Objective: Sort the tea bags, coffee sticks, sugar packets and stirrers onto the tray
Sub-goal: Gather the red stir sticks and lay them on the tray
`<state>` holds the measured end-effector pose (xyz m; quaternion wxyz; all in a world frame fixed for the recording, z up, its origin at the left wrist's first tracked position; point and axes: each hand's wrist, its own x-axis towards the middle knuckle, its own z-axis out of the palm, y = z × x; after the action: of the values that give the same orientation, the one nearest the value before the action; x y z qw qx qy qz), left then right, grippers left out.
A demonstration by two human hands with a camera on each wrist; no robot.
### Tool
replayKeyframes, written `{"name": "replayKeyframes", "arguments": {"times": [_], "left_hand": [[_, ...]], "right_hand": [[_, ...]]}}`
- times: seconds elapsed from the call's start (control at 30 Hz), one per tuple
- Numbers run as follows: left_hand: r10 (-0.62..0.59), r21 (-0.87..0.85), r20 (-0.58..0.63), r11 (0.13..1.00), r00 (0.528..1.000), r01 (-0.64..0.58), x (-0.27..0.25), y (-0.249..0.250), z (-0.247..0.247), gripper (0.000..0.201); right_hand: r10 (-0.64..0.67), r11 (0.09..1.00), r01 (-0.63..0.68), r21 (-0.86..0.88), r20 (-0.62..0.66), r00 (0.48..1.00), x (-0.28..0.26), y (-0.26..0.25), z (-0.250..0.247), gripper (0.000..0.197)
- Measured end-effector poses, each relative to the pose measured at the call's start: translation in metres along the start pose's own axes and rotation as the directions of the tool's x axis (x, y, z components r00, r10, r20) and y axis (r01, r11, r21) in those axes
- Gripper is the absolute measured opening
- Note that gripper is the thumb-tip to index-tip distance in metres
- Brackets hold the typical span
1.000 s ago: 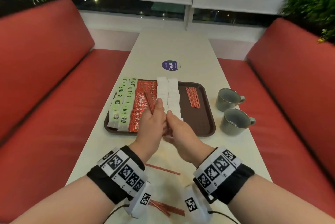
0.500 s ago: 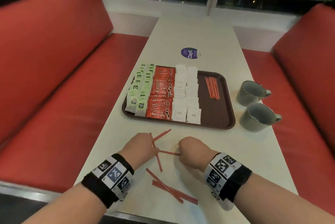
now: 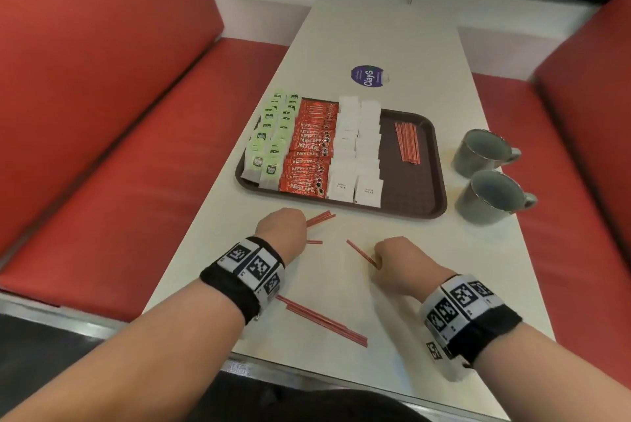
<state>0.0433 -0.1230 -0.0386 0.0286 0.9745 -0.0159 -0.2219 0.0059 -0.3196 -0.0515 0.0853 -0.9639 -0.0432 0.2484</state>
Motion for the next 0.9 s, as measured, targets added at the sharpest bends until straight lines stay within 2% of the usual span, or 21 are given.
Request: {"name": "replayKeyframes", "arguments": {"times": [0.07, 0.2, 0.4, 0.6, 0.7, 0.83, 0.9], "left_hand": [[0.006, 0.022, 0.029, 1.0, 1.0, -0.007, 0.002, -0.001, 0.002, 0.026], [0.056, 0.093, 0.056, 0.994, 0.997, -0.061, 0.005, -0.007, 0.004, 0.027], [0.229, 0.184, 0.006, 0.957, 0.973, -0.226, -0.005, -0.02, 0.006, 0.027], [0.234, -0.053, -0.013, 0.971, 0.972, -0.234, -0.014, -0.05, 0.01, 0.024], [0.204, -0.199, -0.054, 0.957, 0.977, -0.211, -0.021, -0.064, 0.009, 0.015], [0.107, -0.416, -0.142, 0.896, 0.984, -0.157, -0.027, -0.081, 0.001, 0.02], [0.069, -0.543, -0.143, 0.829, 0.987, -0.136, -0.03, -0.086, -0.004, 0.021]], "right_hand": [[-0.01, 0.998, 0.011, 0.067, -0.026, 1.0, -0.002, 0.003, -0.001, 0.011], [0.021, 0.99, -0.017, 0.137, -0.027, 0.999, -0.002, 0.005, 0.001, 0.017], [0.021, 1.0, -0.02, 0.02, -0.053, 0.998, 0.002, 0.004, 0.009, 0.008], [0.011, 0.999, -0.013, -0.045, -0.049, 0.999, -0.005, 0.003, 0.009, 0.02], [0.008, 1.0, -0.007, 0.026, -0.066, 0.998, -0.008, 0.005, 0.01, 0.019], [0.031, 0.997, -0.027, 0.07, -0.058, 0.998, -0.014, 0.006, 0.011, 0.015], [0.032, 0.998, -0.028, 0.053, -0.08, 0.996, -0.016, 0.002, 0.009, 0.018]]}}
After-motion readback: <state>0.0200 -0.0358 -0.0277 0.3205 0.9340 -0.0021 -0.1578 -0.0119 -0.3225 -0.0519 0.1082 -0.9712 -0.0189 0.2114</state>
